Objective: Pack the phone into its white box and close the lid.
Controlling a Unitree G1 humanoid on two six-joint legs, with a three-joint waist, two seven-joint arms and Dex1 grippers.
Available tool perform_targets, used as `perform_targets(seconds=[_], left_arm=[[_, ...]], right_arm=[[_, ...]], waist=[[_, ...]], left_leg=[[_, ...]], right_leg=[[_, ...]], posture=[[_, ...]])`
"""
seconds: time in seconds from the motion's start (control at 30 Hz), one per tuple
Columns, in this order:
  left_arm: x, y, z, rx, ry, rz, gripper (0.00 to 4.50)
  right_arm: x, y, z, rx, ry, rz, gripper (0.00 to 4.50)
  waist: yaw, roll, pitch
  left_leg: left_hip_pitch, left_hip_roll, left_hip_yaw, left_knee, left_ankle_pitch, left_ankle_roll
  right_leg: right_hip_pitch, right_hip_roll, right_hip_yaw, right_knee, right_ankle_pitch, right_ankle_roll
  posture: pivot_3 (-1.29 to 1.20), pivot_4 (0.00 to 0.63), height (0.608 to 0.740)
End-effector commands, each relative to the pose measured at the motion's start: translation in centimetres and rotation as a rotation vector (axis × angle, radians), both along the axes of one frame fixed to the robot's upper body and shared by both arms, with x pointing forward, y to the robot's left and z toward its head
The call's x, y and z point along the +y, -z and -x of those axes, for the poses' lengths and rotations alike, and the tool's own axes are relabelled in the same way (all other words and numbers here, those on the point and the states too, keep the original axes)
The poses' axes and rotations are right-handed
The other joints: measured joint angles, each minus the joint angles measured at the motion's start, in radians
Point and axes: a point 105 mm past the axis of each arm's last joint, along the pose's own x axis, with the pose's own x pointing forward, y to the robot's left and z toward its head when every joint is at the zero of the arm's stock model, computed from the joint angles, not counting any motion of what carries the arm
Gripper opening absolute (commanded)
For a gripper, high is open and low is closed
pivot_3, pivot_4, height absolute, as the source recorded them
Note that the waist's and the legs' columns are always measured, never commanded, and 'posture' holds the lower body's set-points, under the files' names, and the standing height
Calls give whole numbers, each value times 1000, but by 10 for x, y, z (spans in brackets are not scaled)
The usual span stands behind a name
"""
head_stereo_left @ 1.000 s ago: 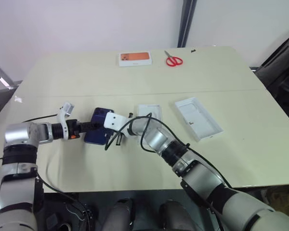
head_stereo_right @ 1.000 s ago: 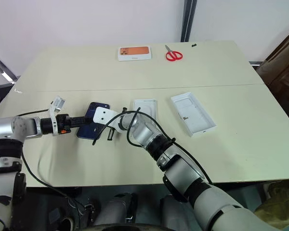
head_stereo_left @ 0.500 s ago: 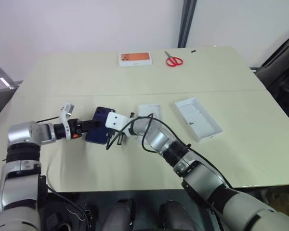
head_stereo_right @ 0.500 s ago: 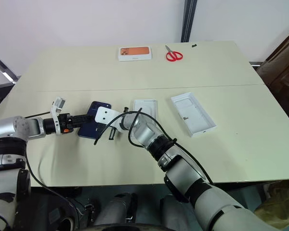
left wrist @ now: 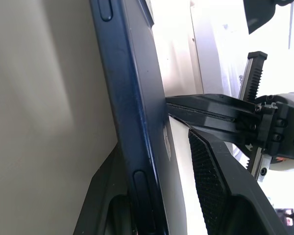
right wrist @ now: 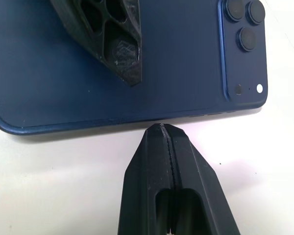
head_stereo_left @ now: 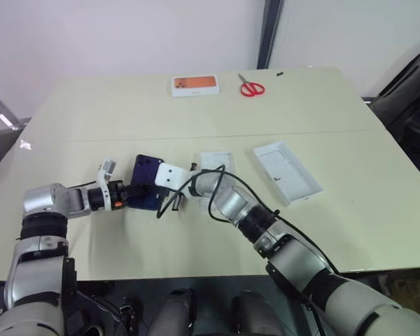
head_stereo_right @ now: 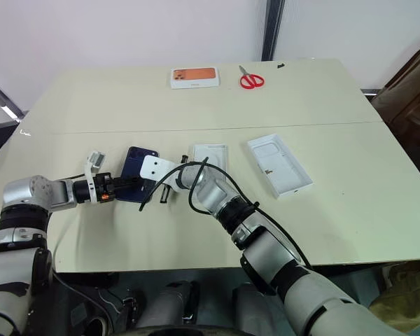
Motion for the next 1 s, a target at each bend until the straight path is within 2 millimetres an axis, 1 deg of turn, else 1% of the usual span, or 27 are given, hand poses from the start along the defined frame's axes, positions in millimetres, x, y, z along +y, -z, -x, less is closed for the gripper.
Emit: perform_targets(seconds=[0.03,0.1,0.37,0.5,0.57,0.6,0.67,0.7,0.73,0.77,0.87,0.93,1.0], left_arm=[[2,11,3,60,-28,-10,1363],[2,12,4,62,-31,-5,753],[5,8,4,77,-71,62,753],[6,-2,2,63,-102,154,753],[4,-11,3,50,-100,227,753],[3,-12,4,44,-94,234,753],[0,-7,7,64,-90,222,753],[-2,-6,9,70,-78,226,753],[-4,-5,12,73,-67,223,247],[-5,-3,13,74,-59,197,48],[-5,4,11,75,-74,138,48],[-4,2,8,72,-92,168,48],[-2,-1,6,53,-110,178,48]], right_arm=[[-5,5,-1,4,13,18,0],[-6,4,-1,3,16,17,0],[-11,1,-1,6,16,-6,0],[-10,-28,1,28,13,-180,0],[-12,-44,0,37,25,-257,0],[-13,-51,0,48,30,-291,0],[-18,-60,-2,56,42,-321,0],[-22,-60,-3,50,49,-310,0],[-26,-59,-4,42,55,-293,0],[-30,-56,-5,37,62,-278,0],[-35,-55,-5,39,73,-277,0],[-36,-57,-4,44,72,-292,0],[-38,-63,-1,41,64,-333,0]], waist=[[-1,0,0],[-2,0,0],[-5,0,0],[-6,-1,0],[-9,-2,1],[-11,-2,1],[-15,-2,1],[-16,-2,1],[-16,-2,1],[-17,-2,1],[-18,-2,1],[-18,-2,1],[-17,-2,1]], left_leg=[[0,0,0,0,0,0],[0,0,0,0,0,0],[0,0,0,0,1,-2],[-1,0,0,-1,1,-2],[-2,1,0,-1,1,-2],[-2,1,0,-1,1,-2],[-3,1,0,-1,2,-3],[-3,1,0,-2,2,-3],[-3,1,0,-2,2,-3],[-3,1,0,-2,2,-3],[-3,1,0,-1,1,-2],[-3,1,0,-2,1,-2],[-3,1,0,-1,1,-2]], right_leg=[[0,0,0,0,0,0],[0,0,0,0,0,0],[0,0,0,0,0,0],[-1,0,0,0,0,0],[-3,0,1,0,0,0],[-4,1,1,1,0,0],[-5,1,1,1,0,0],[-5,1,1,1,0,0],[-5,1,1,1,0,0],[-4,0,1,0,0,0],[-4,0,1,0,0,0],[-4,0,1,0,0,0],[-5,0,1,0,0,0]], posture=[[0,150,740],[0,150,740],[0,150,740],[0,150,740],[0,150,740],[0,150,740],[0,150,740],[0,150,740],[0,150,740],[0,150,740],[0,150,740],[0,150,740],[0,150,740]])
